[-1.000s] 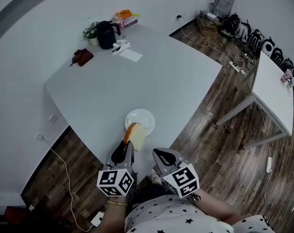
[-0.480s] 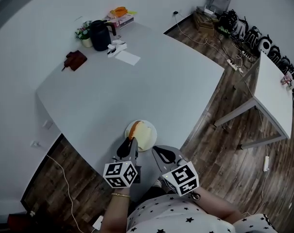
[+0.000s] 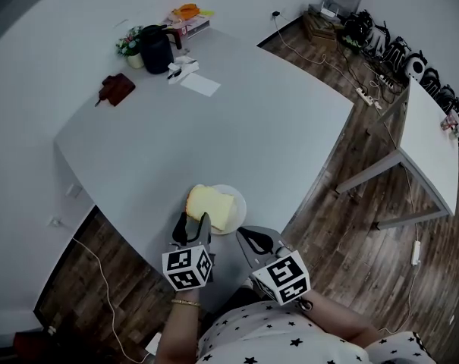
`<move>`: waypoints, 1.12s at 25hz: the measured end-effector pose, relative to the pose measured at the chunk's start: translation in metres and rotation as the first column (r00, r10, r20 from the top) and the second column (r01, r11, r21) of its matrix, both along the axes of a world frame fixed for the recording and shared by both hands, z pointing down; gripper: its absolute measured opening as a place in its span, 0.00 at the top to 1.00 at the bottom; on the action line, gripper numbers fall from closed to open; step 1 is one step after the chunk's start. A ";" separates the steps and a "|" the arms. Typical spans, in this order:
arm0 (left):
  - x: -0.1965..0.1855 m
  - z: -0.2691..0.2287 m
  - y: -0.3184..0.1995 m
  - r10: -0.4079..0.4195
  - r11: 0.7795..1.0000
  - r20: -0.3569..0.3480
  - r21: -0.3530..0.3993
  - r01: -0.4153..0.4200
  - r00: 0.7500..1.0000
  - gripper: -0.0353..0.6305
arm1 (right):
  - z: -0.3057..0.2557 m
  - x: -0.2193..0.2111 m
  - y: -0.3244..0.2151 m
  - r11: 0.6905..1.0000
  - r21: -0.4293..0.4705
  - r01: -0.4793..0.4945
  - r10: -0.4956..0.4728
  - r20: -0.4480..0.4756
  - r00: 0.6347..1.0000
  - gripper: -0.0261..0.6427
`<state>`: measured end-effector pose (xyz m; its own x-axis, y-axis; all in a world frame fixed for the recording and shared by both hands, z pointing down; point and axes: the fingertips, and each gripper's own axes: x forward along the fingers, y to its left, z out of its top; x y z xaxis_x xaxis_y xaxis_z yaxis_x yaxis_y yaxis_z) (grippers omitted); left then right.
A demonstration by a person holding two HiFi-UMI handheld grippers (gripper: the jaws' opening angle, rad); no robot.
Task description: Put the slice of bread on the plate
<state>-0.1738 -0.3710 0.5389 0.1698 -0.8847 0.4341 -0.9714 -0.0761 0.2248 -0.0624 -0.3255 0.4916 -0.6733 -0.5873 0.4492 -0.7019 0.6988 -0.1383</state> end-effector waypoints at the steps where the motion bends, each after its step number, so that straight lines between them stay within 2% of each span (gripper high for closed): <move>1: -0.004 -0.001 0.001 -0.016 1.000 0.007 0.001 0.016 1.000 0.59 | -0.001 -0.001 0.000 1.000 0.002 0.004 -0.004 0.001 1.000 0.96; 9: -0.006 -0.015 0.015 -0.036 0.999 -0.023 0.017 0.036 0.999 0.58 | -0.007 -0.009 0.006 0.999 0.022 0.037 -0.037 0.002 0.999 0.96; 11: -0.002 -0.021 0.020 -0.030 0.999 -0.029 0.026 0.031 0.999 0.61 | -0.007 -0.010 0.006 0.999 0.030 0.040 -0.040 0.004 0.999 0.96; 12: -0.001 -0.024 0.023 -0.033 0.999 -0.035 0.032 0.034 0.999 0.64 | -0.008 -0.010 0.007 0.999 0.035 0.041 -0.041 0.005 0.999 0.96; 16: 0.004 -0.039 0.038 -0.061 0.996 -0.068 0.057 0.065 0.996 0.92 | -0.010 -0.010 0.009 0.998 0.045 0.044 -0.044 0.009 0.999 0.96; 17: 0.005 -0.042 0.042 -0.063 0.996 -0.071 0.061 0.067 0.995 0.93 | -0.010 -0.009 0.010 0.998 0.046 0.044 -0.044 0.010 0.999 0.96; 28: 0.014 -0.062 0.071 -0.069 0.995 -0.024 0.072 0.071 0.997 0.94 | -0.010 -0.005 0.021 0.997 0.056 0.047 -0.048 0.020 0.999 0.96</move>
